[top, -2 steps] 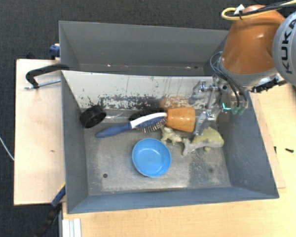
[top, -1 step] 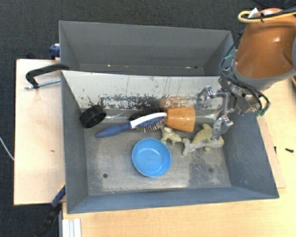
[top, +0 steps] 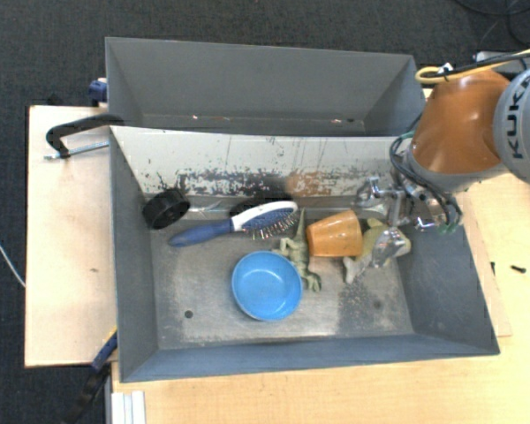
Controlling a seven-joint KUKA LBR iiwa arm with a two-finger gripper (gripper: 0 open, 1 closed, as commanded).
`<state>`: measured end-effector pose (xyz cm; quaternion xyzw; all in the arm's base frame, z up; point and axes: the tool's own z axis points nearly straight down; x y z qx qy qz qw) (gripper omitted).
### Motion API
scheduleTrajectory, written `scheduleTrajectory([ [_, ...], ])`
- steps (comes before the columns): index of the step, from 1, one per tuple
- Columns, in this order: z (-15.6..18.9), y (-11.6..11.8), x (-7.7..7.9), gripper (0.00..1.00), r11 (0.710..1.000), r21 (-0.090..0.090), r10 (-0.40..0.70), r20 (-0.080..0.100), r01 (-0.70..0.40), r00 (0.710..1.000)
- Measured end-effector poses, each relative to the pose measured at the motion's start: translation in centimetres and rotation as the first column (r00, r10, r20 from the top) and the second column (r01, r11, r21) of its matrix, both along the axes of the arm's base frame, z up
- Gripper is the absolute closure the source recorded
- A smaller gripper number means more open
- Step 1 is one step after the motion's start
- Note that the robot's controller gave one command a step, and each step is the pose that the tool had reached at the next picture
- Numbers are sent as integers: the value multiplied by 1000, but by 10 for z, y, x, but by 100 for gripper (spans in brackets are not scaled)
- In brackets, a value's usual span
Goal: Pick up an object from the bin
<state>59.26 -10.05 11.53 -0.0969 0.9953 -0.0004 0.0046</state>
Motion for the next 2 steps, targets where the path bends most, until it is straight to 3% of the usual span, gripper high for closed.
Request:
scheduleTrajectory([
  [1,-21,30,1,0,962,2,-272,-6,272,962],
  [2,-20,28,1,100,962,0,-271,-6,271,962],
])
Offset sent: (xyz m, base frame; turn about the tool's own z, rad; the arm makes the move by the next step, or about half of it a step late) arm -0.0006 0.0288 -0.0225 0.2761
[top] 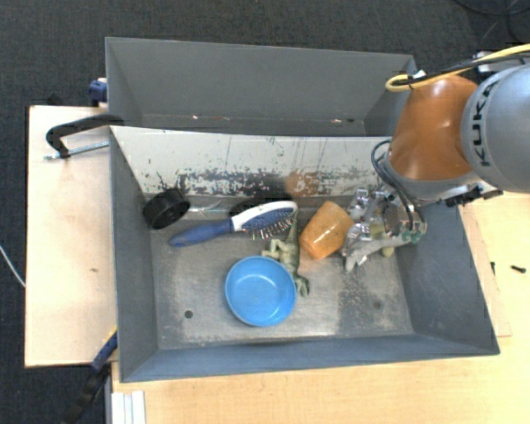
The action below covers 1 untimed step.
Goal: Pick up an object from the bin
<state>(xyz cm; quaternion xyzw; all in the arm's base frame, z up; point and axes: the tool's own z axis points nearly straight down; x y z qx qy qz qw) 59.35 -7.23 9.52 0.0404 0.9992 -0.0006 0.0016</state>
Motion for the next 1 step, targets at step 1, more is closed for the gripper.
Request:
scheduleTrajectory([
  [1,181,-4,-62,100,952,-4,305,9,-305,952],
])
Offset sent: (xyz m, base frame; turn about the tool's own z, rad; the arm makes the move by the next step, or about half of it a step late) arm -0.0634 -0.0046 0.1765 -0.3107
